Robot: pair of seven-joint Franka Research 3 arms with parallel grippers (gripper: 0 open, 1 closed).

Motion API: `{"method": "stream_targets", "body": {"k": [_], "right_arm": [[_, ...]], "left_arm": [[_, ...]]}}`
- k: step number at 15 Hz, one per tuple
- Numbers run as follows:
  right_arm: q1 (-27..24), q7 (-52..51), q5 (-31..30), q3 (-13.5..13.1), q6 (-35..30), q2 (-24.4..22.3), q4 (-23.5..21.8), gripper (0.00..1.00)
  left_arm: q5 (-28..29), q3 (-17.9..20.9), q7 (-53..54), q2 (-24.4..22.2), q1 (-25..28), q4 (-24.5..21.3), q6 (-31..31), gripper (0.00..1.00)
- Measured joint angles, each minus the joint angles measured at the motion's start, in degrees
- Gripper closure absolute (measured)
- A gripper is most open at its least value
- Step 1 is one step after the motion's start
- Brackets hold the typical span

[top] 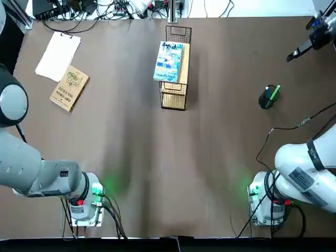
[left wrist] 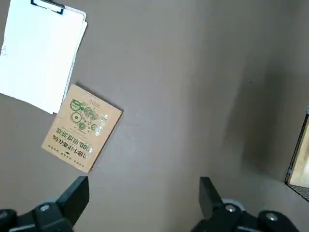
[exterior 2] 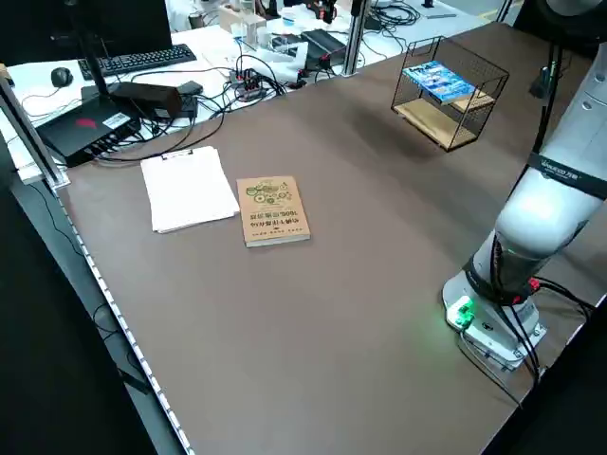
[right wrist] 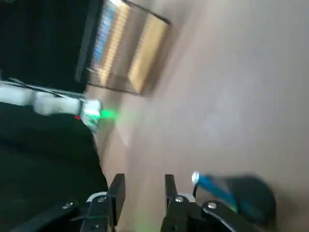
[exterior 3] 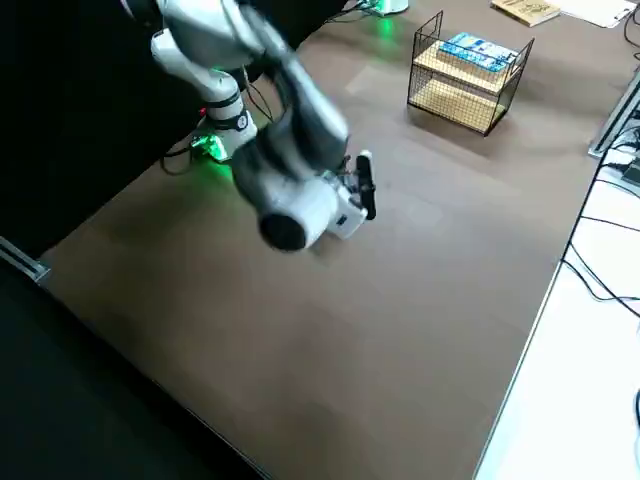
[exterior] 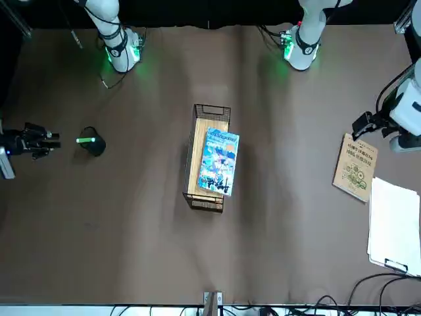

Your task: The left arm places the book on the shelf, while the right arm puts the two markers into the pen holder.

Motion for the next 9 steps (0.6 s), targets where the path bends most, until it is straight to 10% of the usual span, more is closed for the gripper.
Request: {"method": "stream_targets", "body": {"k": [9], "right_arm": [[14.27, 31.39, -18.94, 0.27, -0.07, -9.97, 2.38, 0.44]], "left_arm": [[0.60, -0.17, 4.50, 0.22, -0.53, -0.30, 0.00, 0.00]]}}
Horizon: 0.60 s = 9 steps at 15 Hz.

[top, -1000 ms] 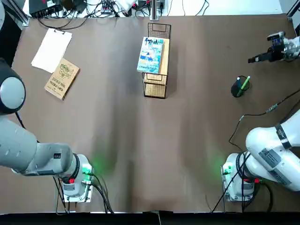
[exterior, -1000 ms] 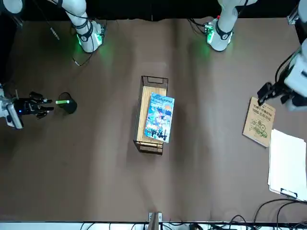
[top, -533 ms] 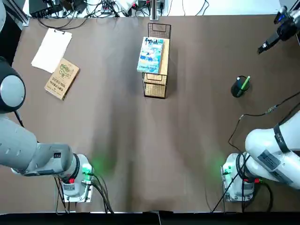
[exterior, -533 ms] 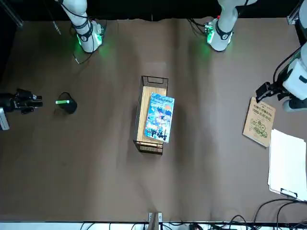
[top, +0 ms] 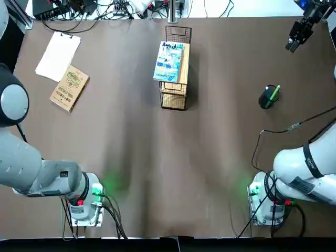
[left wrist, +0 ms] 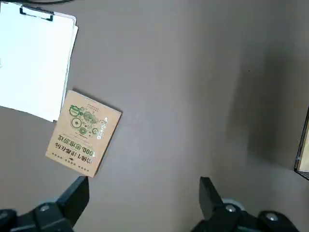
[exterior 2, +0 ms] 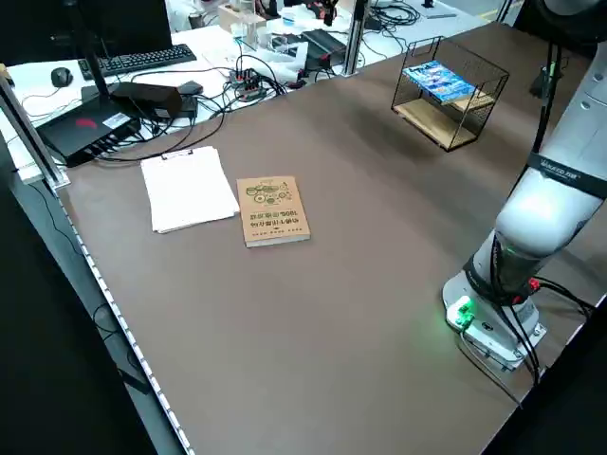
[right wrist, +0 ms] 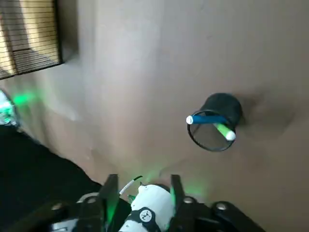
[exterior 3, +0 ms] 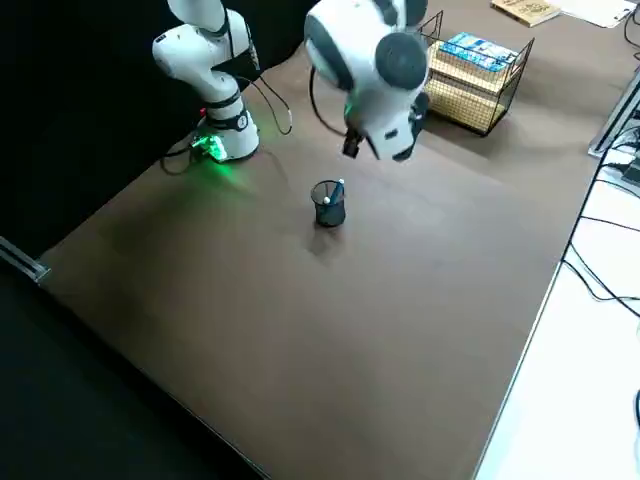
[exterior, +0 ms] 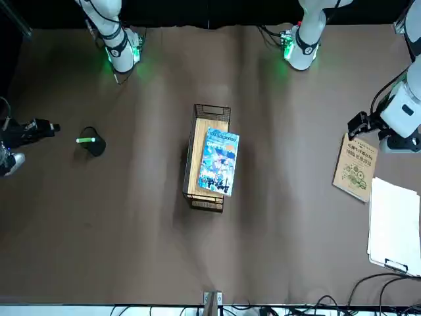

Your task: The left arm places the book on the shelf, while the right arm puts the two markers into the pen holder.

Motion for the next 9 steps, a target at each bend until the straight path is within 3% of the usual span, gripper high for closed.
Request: {"method": "stream_targets", "body": {"k": [2, 4, 5, 6, 9], "right_arm": [[3.19, 5.34, -2.70, -0.01, 0.00, -1.85, 0.13, 0.41], [6.88, 10.15, -4.09, -0.06, 0.18, -3.43, 0.18, 0.26], [8.57, 11.62, -4.37, -0.28, 0.30, -4.12, 0.20, 0.25], [10.41, 13.27, -4.64, -0.93, 0.44, -4.93, 0.22, 0.24], [16.74, 18.73, -4.98, -4.29, 2.57, -7.63, 0.27, 0.07]], "left_arm": [[0.00, 0.00, 0.00, 0.02, -0.12, 0.00, 0.00, 0.00], [0.00, 0.00, 0.00, 0.03, -0.17, 0.00, 0.00, 0.00], [0.00, 0.00, 0.00, 0.03, -0.19, 0.00, 0.00, 0.00], [0.00, 0.00, 0.00, 0.03, -0.19, 0.00, 0.00, 0.00], [0.00, 0.00, 0.00, 0.03, -0.20, 0.00, 0.00, 0.00]]}}
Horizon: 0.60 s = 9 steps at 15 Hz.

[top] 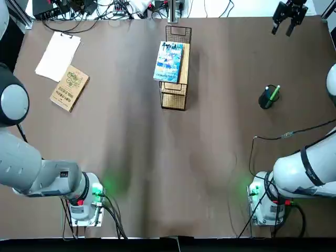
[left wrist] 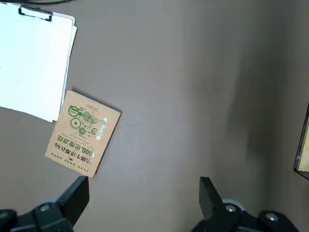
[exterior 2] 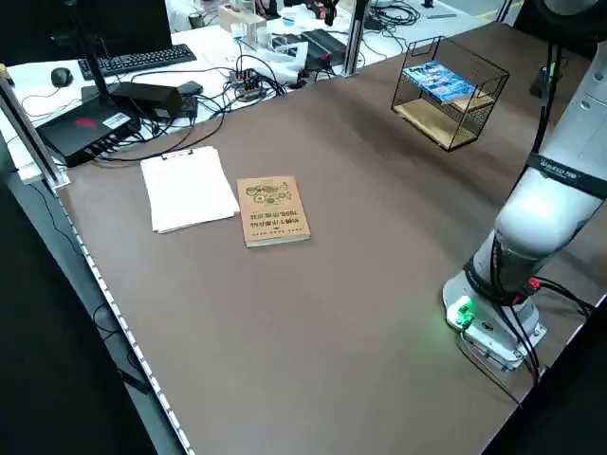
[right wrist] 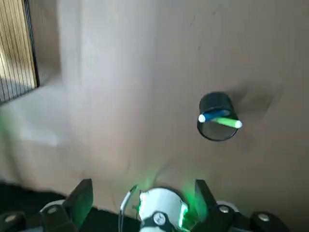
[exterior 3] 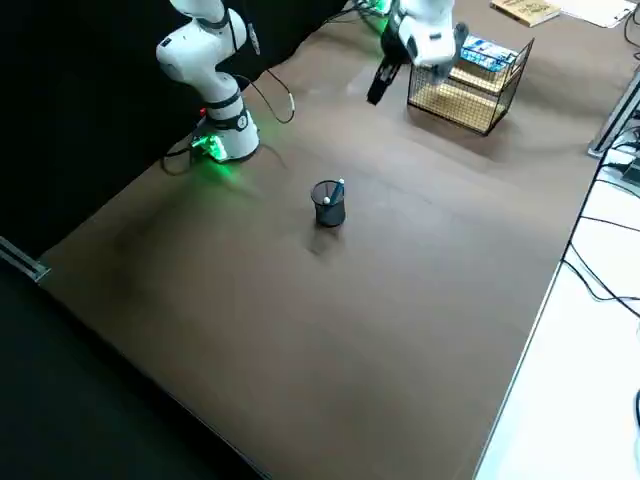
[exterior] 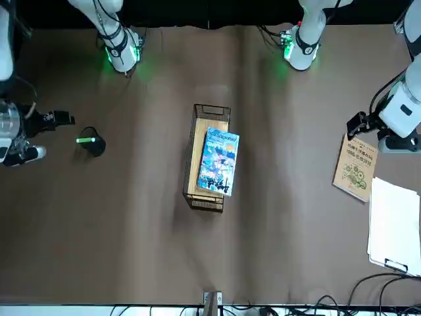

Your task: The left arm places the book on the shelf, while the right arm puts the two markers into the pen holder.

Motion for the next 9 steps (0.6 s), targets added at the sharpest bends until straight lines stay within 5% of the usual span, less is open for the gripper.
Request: {"method": "stream_targets", "body": {"k": [6, 9], "right_arm": [[7.15, 8.13, -6.54, -0.84, 6.38, -6.87, -1.01, 0.00], [6.49, 8.20, -5.96, -1.81, 13.04, -14.33, -10.55, 0.00]], "left_arm": [[0.00, 0.00, 0.00, 0.00, -0.01, 0.00, 0.00, 0.00], [0.00, 0.01, 0.00, 0.00, -0.01, 0.00, 0.00, 0.00]]}}
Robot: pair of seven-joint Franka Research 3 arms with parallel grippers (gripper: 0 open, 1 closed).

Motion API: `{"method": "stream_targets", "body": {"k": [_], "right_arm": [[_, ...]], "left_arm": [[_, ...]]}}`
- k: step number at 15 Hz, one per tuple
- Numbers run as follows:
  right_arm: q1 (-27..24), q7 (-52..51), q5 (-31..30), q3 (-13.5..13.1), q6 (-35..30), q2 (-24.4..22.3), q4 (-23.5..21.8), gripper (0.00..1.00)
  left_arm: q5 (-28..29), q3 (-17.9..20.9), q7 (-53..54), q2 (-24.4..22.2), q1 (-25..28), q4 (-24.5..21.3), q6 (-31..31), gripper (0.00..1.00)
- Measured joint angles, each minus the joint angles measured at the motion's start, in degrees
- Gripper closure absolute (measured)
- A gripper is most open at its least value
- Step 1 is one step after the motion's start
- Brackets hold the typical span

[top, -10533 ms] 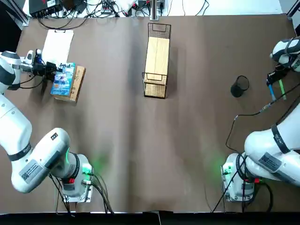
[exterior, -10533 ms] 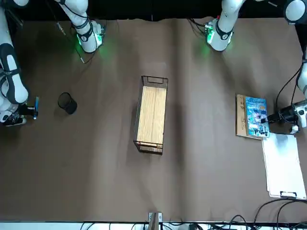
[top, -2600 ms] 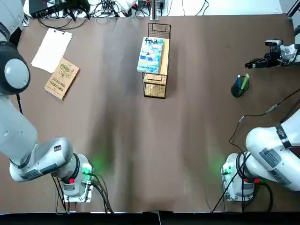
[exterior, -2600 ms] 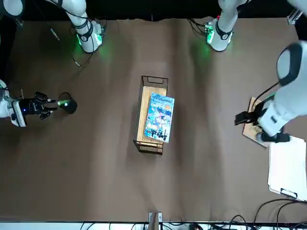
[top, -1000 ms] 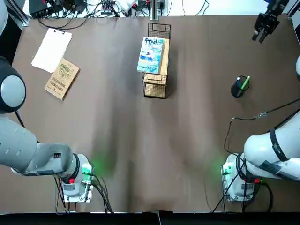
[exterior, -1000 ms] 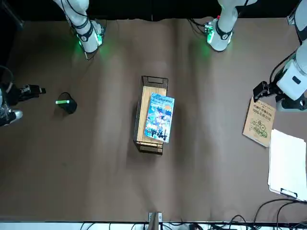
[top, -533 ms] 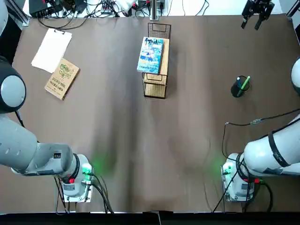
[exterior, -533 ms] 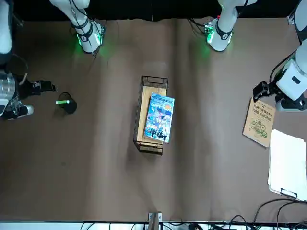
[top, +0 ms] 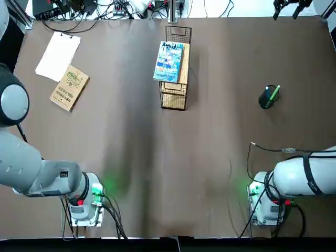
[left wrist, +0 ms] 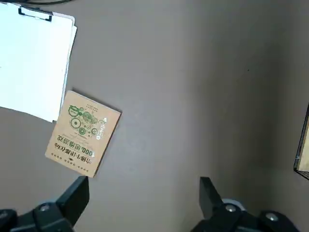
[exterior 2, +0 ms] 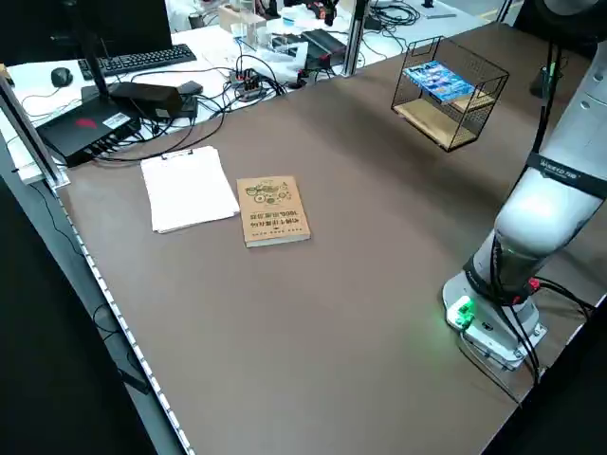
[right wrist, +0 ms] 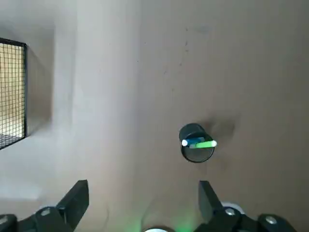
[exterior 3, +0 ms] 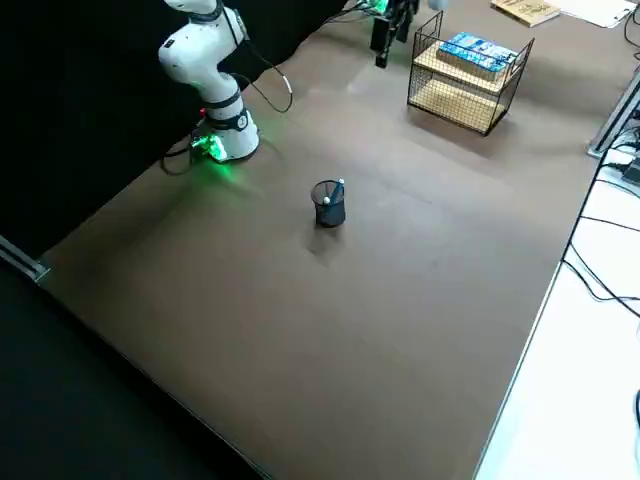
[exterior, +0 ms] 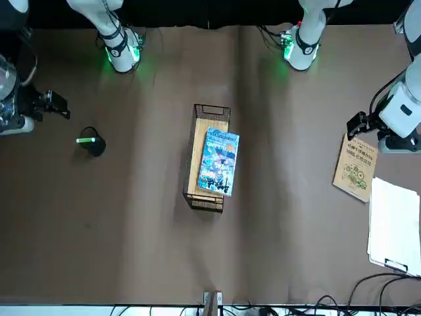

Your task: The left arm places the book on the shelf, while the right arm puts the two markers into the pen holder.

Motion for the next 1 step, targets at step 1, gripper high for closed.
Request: {"method": "stream_targets", "body": {"k": [1], "right_arm": [[0.02, 0.56, 0.00, 0.07, 0.27, -1.08, -1.52, 0.00]], "left_arm": [[0.00, 0.00, 0.00, 0.00, 0.00, 0.00, 0.00, 0.00]]}}
